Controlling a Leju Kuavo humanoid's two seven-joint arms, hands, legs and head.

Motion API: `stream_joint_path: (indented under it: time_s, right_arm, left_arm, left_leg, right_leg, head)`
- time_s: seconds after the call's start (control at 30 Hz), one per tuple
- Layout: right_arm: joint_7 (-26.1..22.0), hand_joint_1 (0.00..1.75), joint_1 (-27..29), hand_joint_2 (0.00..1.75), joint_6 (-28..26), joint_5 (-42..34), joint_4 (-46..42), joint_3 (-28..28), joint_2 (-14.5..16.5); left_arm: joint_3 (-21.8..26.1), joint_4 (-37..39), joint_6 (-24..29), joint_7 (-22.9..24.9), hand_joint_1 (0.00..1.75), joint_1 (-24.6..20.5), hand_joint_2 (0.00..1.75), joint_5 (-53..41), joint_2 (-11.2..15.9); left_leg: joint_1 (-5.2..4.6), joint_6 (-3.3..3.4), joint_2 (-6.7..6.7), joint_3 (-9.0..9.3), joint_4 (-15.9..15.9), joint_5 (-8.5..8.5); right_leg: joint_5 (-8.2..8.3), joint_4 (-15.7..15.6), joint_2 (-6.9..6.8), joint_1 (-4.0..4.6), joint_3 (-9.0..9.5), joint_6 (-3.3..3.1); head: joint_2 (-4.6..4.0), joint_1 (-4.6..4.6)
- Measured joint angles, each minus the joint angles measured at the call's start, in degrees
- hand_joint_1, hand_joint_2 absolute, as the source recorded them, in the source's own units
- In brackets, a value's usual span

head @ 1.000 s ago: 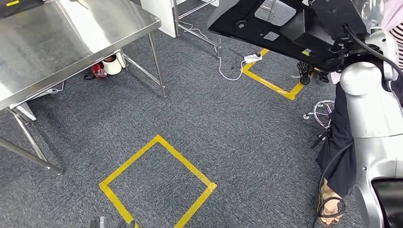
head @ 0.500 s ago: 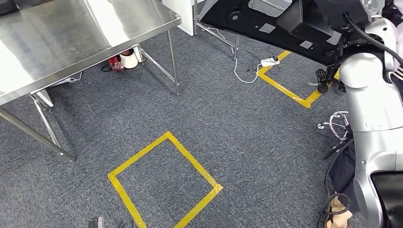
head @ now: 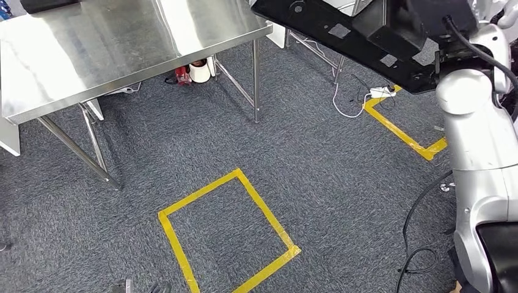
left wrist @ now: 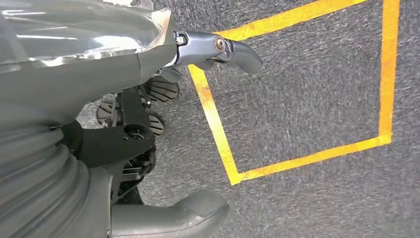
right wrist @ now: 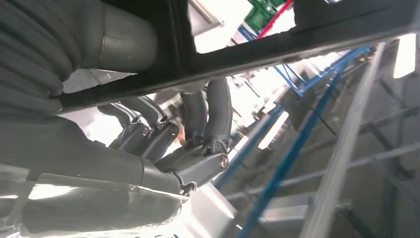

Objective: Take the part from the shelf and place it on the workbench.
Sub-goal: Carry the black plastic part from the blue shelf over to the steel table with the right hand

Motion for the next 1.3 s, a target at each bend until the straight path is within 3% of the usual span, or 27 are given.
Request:
stream_joint_path:
  time_s: [0.07, 0.33, 0.53, 0.63, 0.87, 0.97, 1.13, 1.3]
  right_arm:
    - [-0.13, 1.75, 0.35, 1.75, -0.16, -0.5, -0.05, -0.05, 0.02]
    - [-0.17, 1.75, 0.57, 1.75, -0.24, -0.72, -0.08, -0.3, 0.01]
    - [-0.21, 1.75, 0.78, 1.75, -0.45, -1.02, -0.1, -0.46, 0.02]
    - [-0.38, 1.75, 1.88, 1.75, -0.61, -1.13, -0.16, -0.68, 0.01]
    - [-2.41, 1.75, 9.96, 1.75, -0.61, -0.29, -3.56, -2.13, -0.21]
    - [-3.43, 1.75, 15.18, 1.75, -0.56, -0.08, -6.27, -3.62, -1.04]
    - [-4.75, 1.75, 20.79, 1.75, -0.27, -0.31, -9.19, -7.07, -2.34]
    - [-5.9, 1.75, 25.13, 1.75, -0.27, -0.67, -11.37, -9.56, -3.61]
  left_arm:
    - [-0.05, 0.0, 0.03, -0.16, 0.0, 0.12, 1.75, -0.22, 0.01]
    - [-0.09, 0.0, 0.04, -0.42, 0.0, 0.08, 1.75, -0.33, -0.01]
    - [-0.17, 0.0, 0.59, -1.06, 0.0, 0.09, 1.75, -0.75, -0.04]
    - [-0.76, 0.0, 1.84, -2.27, 0.0, 0.12, 1.75, -1.71, -0.16]
    - [-4.26, -0.72, 6.36, -9.47, 0.0, 0.44, 1.75, -4.76, -0.18]
    - [-6.81, -7.04, 5.75, -12.61, 0.0, 1.85, 1.75, -0.8, 0.38]
    - [-11.06, -13.88, 5.11, -12.92, 0.0, 1.89, 1.75, 0.69, 3.19]
    - [-13.91, -14.45, 5.11, -12.92, 0.0, 1.85, 1.75, 0.69, 3.8]
  left_leg:
    - [0.0, 0.43, 0.19, 0.11, -0.13, 0.05]
    - [0.02, 0.35, 0.79, 0.52, -0.6, 0.03]
    - [0.05, -0.75, 0.86, 0.54, -0.66, -0.04]
    - [-0.04, -0.86, 0.86, 0.54, -0.66, -0.07]
    - [-0.38, -0.82, 0.73, 0.55, -0.65, -0.06]
    - [-0.39, -0.81, 0.64, 0.53, -0.65, -0.07]
    - [-0.58, -0.76, 0.66, 0.5, -0.65, -0.09]
    - [-0.8, -0.19, 0.7, 0.46, -0.36, -0.46]
  right_leg:
    - [0.07, -0.01, 0.13, 0.07, 0.02, -0.12]
    - [0.06, 0.01, 0.7, 0.23, 0.01, -0.23]
    - [-0.01, 0.05, 0.68, 0.3, 0.01, -0.35]
    - [-0.02, 0.02, 0.68, 0.31, 0.01, -0.35]
    - [-0.01, -0.26, 0.65, 0.33, 0.1, -0.34]
    - [-0.01, -0.39, 0.56, 0.39, 0.17, -0.33]
    - [0.0, -0.42, 0.49, 0.38, 0.21, -0.31]
    - [-0.04, -0.57, 0.49, -0.02, 0.31, -0.22]
  head:
    - [0.0, -0.02]
    - [0.0, -0.01]
    - [0.0, 0.01]
    - [0.0, 0.02]
    - [0.0, 0.02]
    - [0.0, 0.04]
    - [0.0, 0.01]
    - [0.0, 0.02]
